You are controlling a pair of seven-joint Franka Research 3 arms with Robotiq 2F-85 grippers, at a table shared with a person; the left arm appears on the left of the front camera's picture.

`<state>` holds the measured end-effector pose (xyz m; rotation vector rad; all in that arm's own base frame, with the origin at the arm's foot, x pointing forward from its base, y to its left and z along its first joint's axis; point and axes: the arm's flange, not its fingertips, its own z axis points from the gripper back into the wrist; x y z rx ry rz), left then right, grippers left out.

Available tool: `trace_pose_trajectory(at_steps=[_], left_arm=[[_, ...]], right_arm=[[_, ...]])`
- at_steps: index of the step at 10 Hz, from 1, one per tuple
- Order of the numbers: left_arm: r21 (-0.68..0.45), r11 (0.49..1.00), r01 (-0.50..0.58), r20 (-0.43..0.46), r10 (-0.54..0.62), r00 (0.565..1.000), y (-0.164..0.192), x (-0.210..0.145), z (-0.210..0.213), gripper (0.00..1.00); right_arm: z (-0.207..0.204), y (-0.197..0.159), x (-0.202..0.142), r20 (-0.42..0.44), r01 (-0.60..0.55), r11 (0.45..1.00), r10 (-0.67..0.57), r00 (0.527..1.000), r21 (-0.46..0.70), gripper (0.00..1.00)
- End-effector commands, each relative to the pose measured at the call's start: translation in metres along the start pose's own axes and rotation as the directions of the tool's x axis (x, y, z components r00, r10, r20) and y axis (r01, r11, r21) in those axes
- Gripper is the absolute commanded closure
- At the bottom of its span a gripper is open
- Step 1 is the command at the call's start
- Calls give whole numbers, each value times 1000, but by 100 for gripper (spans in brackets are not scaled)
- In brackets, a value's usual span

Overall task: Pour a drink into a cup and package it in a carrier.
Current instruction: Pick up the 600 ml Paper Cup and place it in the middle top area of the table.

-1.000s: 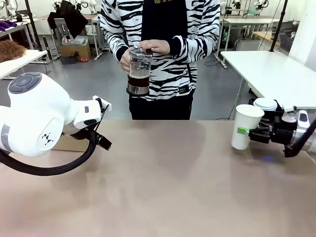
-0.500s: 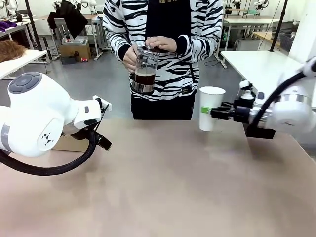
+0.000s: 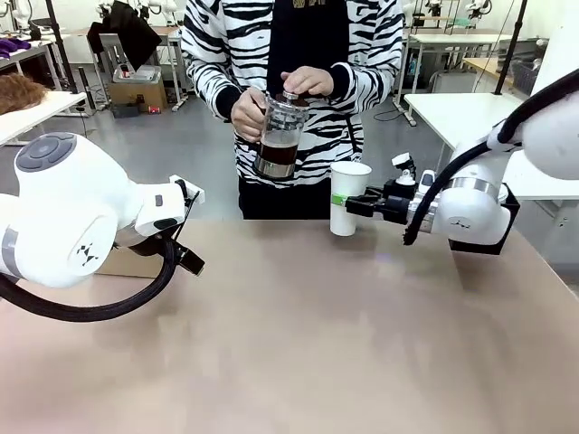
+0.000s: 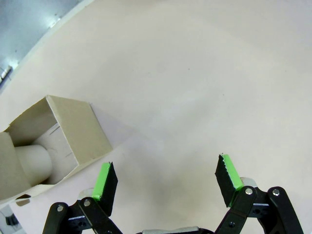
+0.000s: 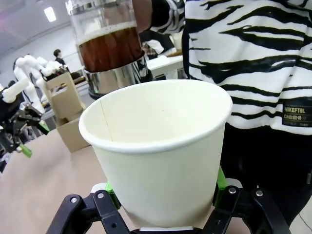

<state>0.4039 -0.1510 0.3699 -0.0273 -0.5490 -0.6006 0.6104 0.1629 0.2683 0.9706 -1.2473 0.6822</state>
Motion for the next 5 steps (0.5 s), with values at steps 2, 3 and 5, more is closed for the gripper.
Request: trace_pose_trajectory(at_steps=[2,3,5], left_arm=[[-1,1000,1,1,-1,1000,0,0,1,0],[-1,1000,1,1,-1,1000,0,0,1,0],[-1,1000,1,1,-1,1000,0,0,1,0]], right_arm=[[-10,-6,-9,-57,-65,998,64,996,-21,20],[-3,-2,-4,1,-14,1000,14,1000,-1,20],[-3,-2,-4,1,-14,1000,14,1000,-1,20]])
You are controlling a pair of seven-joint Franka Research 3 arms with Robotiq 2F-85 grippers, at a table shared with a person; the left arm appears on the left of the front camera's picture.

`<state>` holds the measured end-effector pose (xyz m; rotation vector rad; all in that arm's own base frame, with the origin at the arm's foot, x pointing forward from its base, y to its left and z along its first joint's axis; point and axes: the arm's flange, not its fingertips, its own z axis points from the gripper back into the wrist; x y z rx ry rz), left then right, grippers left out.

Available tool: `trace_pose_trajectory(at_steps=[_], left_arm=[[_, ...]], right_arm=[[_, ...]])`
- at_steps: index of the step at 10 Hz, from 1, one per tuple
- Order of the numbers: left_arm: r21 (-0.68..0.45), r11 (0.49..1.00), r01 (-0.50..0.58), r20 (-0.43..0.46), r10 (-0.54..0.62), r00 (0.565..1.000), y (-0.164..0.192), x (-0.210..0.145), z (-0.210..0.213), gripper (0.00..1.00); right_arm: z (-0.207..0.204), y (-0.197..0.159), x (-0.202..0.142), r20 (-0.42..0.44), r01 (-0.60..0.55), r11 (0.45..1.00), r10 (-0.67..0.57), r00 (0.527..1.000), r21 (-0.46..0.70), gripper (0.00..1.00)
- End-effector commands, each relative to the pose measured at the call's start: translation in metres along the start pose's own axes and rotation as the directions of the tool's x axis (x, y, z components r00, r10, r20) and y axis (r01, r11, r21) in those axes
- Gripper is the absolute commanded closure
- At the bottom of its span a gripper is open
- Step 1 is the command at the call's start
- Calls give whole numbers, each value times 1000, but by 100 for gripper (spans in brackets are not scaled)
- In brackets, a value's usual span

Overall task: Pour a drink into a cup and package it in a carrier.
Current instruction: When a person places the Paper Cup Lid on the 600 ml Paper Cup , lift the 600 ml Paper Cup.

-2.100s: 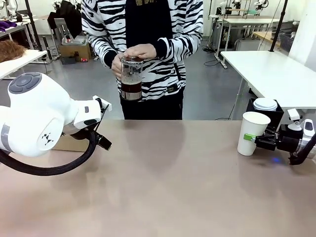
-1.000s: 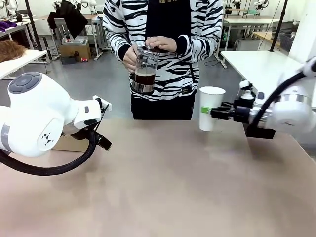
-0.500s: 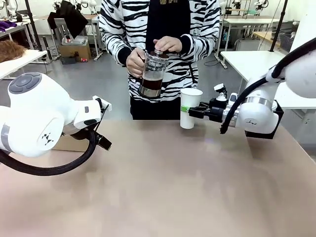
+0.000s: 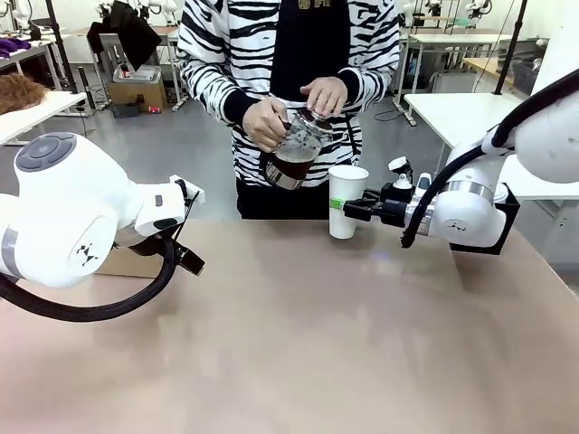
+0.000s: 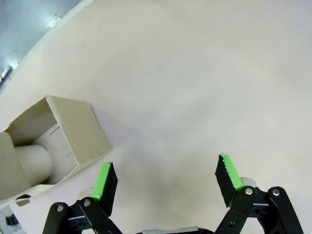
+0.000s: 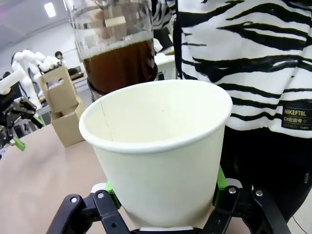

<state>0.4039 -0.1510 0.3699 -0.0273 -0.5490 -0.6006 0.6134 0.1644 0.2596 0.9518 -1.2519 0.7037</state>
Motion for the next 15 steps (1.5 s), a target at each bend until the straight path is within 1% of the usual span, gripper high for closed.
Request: trace_pose_trajectory(at_steps=[1,15], left_arm=[[-1,1000,1,1,-1,1000,0,0,1,0],[-1,1000,1,1,-1,1000,0,0,1,0]], right_arm=[[0,2,4,11,9,1000,-9,1000,0,20],[0,2,4,11,9,1000,-9,1000,0,20]])
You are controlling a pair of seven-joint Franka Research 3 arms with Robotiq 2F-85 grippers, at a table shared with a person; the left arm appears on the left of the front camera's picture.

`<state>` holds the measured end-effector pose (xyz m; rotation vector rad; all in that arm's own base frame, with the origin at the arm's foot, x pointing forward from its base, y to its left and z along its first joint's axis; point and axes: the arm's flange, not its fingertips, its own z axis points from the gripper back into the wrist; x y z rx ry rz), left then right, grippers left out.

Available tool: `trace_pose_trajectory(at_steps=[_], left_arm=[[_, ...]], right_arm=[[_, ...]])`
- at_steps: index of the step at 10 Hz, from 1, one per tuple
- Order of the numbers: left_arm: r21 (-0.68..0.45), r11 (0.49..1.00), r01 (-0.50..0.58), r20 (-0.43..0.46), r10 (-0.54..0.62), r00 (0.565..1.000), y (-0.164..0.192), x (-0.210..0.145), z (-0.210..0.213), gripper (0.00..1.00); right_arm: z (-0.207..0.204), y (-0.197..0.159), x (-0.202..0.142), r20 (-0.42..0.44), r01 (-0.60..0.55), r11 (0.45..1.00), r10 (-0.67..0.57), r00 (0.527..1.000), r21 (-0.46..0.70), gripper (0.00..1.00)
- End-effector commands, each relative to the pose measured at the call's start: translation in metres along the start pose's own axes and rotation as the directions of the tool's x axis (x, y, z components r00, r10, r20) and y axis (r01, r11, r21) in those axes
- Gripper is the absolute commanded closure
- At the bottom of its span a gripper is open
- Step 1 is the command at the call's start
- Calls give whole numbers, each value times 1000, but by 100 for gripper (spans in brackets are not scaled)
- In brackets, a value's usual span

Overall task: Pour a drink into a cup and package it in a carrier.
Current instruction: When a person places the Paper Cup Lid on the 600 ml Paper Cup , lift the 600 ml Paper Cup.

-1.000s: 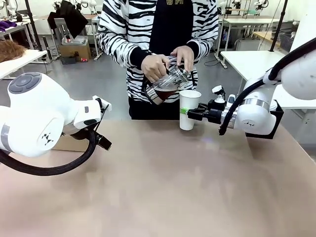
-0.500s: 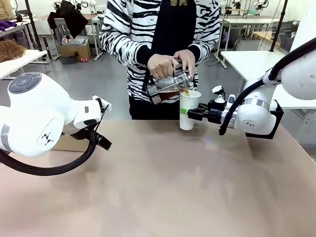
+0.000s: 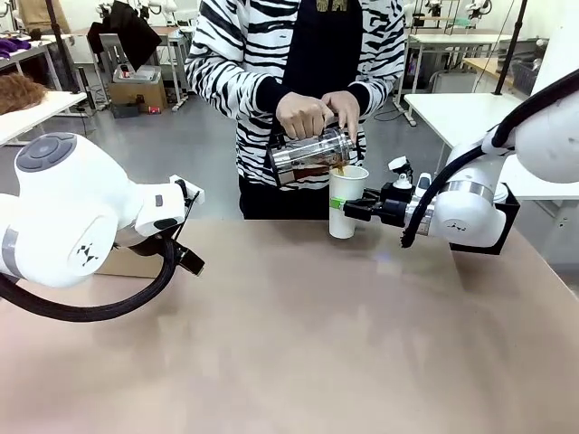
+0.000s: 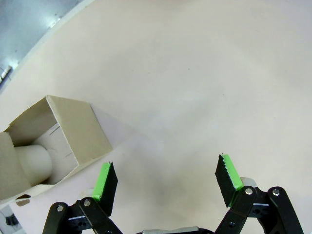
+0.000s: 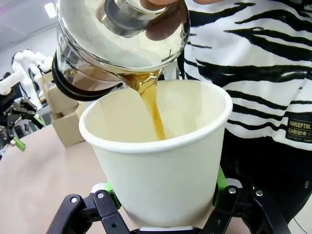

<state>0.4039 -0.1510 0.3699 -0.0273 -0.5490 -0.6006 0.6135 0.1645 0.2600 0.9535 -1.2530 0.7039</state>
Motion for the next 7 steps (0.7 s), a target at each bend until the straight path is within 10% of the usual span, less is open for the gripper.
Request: trace_pose_trajectory(at_steps=[1,7], left_arm=[[-1,1000,1,1,-1,1000,0,0,1,0],[-1,1000,1,1,-1,1000,0,0,1,0]], right_arm=[[0,2,4,10,9,1000,-9,1000,-1,20],[0,2,4,10,9,1000,-9,1000,-1,20]])
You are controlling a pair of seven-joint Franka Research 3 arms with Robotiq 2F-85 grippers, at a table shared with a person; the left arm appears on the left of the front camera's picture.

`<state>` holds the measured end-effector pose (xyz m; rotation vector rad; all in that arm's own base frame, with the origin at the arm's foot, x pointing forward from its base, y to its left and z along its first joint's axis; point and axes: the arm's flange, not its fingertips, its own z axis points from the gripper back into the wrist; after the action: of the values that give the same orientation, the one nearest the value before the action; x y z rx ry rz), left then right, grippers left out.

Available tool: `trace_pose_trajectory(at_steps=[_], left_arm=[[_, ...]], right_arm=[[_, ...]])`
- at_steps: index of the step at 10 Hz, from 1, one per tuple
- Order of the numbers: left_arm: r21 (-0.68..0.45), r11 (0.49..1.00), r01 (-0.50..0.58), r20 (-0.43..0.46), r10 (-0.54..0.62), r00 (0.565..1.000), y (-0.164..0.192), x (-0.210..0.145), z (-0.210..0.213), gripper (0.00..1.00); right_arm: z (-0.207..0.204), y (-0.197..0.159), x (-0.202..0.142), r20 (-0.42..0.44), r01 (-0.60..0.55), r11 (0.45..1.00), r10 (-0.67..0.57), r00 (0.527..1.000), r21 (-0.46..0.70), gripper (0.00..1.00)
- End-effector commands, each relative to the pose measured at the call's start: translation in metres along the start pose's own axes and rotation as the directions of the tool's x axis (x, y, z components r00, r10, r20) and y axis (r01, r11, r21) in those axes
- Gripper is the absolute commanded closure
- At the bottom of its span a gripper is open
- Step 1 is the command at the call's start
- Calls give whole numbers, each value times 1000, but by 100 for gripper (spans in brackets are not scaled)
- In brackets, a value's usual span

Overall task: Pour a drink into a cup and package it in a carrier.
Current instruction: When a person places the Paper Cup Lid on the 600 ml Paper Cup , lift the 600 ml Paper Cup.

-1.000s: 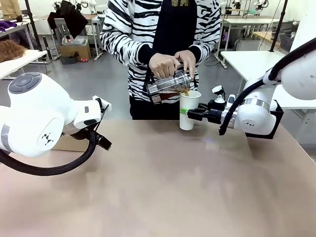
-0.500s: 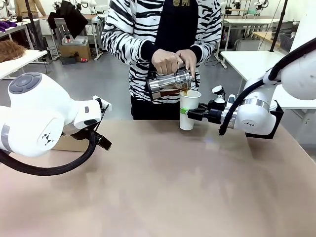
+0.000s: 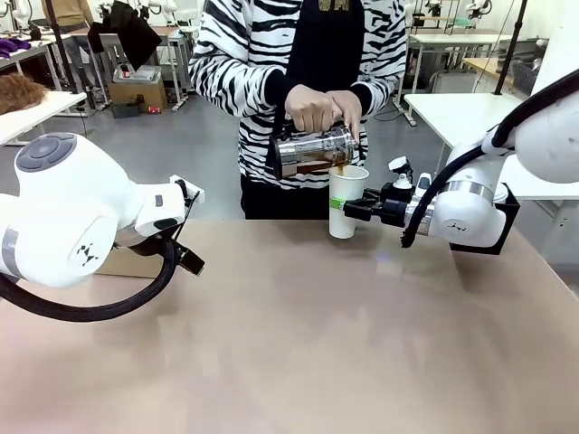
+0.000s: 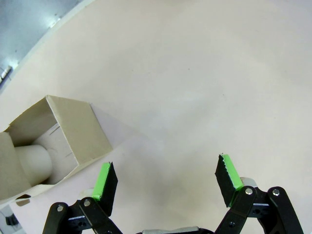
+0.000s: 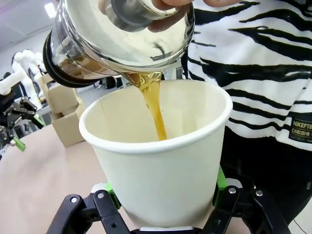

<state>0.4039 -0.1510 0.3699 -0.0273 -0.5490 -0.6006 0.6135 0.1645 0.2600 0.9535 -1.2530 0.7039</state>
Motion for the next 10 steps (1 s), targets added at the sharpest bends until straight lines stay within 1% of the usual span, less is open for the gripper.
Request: trace_pose_trajectory(at_steps=[1,10], left_arm=[[-1,1000,1,1,-1,1000,0,0,1,0],[-1,1000,1,1,-1,1000,0,0,1,0]], right_arm=[[0,2,4,10,9,1000,-9,1000,-1,20],[0,2,4,10,9,1000,-9,1000,-1,20]])
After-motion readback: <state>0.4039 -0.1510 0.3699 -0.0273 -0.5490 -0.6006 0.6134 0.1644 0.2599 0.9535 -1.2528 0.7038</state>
